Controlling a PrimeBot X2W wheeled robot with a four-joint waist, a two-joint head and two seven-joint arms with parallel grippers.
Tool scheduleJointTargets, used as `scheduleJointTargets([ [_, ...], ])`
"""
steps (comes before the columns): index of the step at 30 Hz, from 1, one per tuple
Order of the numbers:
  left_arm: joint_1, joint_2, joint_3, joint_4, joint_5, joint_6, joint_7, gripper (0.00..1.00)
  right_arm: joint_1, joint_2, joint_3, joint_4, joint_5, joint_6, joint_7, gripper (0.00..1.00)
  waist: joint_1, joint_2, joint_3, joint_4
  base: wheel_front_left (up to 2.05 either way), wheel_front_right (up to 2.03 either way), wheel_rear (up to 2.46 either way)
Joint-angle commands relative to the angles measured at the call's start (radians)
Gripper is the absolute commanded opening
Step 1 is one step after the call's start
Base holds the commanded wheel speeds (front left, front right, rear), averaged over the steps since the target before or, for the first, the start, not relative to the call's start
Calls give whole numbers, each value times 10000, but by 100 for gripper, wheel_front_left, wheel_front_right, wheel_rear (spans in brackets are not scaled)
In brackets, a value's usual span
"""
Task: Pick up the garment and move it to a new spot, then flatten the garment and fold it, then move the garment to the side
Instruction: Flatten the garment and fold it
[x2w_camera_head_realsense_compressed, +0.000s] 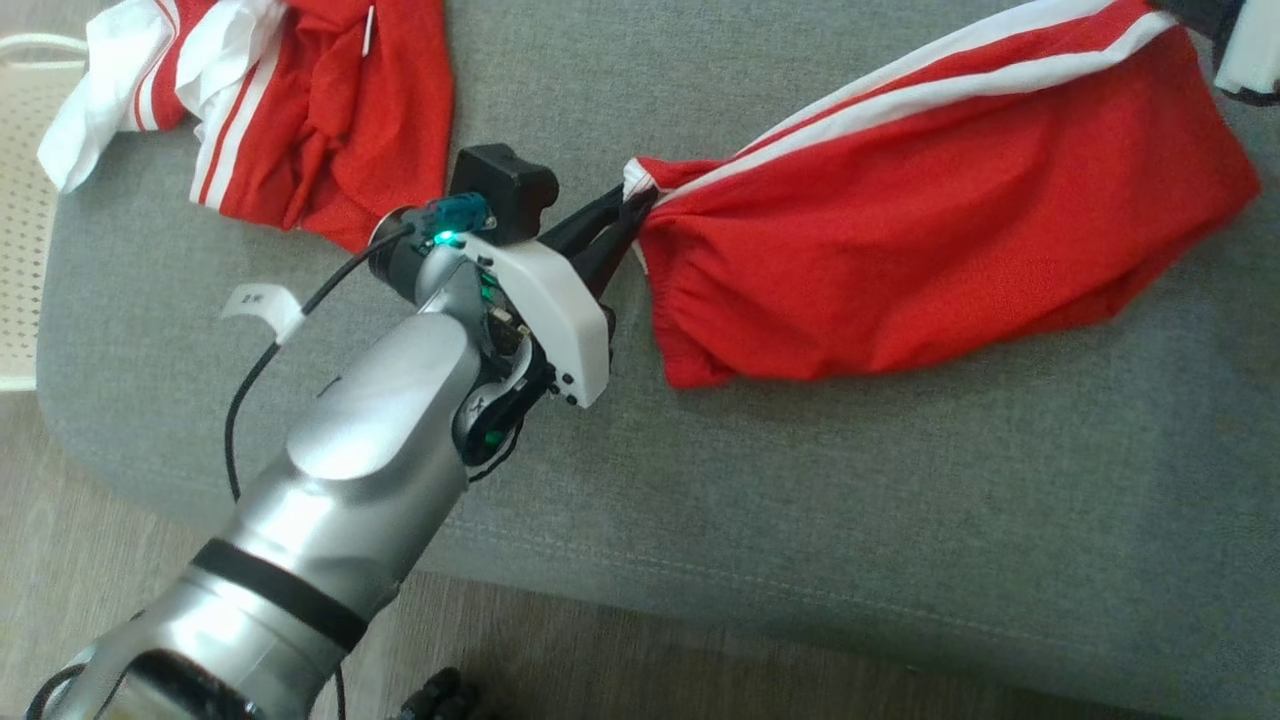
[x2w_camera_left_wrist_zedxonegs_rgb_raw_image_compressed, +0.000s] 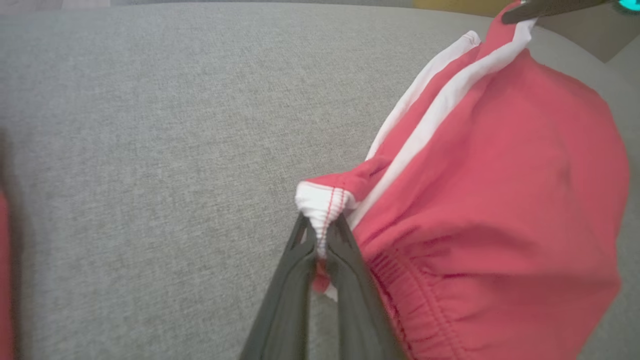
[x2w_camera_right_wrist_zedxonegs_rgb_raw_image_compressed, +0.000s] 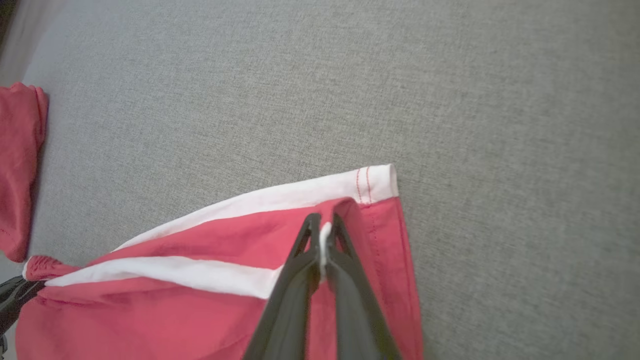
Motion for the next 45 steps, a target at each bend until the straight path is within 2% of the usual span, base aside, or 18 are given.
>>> scheduleJointTargets([
  [1, -457, 156, 223, -91, -48, -31, -148, 0, -303, 42, 149, -305, -58, 65, -132, 0, -2, 0, 51, 29, 0, 0, 0],
  [10, -937, -129, 8, 687, -114, -50, -706, 0, -696, -128, 300, 315, -220, 65, -704, 0, -2, 0, 299, 54, 0, 0, 0],
  [11, -986, -156, 7, 767, -110, -49, -781, 22, -752, -148, 252, 403, -312, 65, -834, 0, -2, 0, 325, 57, 0, 0, 0],
  [12, -1036, -186, 17, 849, -95, -25, -865, 67, -818, -168, 203, 451, -447, 65, -1075, 46, -2, 0, 353, 61, 0, 0, 0],
  [13, -1085, -214, 24, 933, -68, 15, -955, 100, -874, -154, 92, 574, -562, 65, -1276, 100, -2, 0, 372, 60, 0, 0, 0],
  [21, -1277, -339, 149, 1584, -21, 277, -1521, 100, -949, 77, 44, 1325, -1059, 65, -2361, 100, -2, 0, 195, -119, 0, 0, 0],
  [29, -859, -202, 380, 1867, -143, 598, -1803, 100, -154, 264, 559, 1418, -538, 65, -3726, 100, -2, 0, -726, -558, 0, 0, 0],
  [37, -130, 169, 718, 1694, -209, 1147, -1971, 100, 1054, 280, 1510, 825, 590, 65, -5893, 100, -2, 0, -1917, -1143, 0, 0, 0],
  [38, -130, 169, 718, 1694, -209, 1147, -1971, 100, 1054, 280, 1510, 825, 590, 65, -5893, 100, -2, 0, -1917, -1143, 0, 0, 0],
  [45, 781, 488, 1453, 613, -84, 1905, -2040, 100, 2049, 216, 2083, 205, 1214, 65, -8288, 100, -2, 0, -2826, -1535, 0, 0, 0],
])
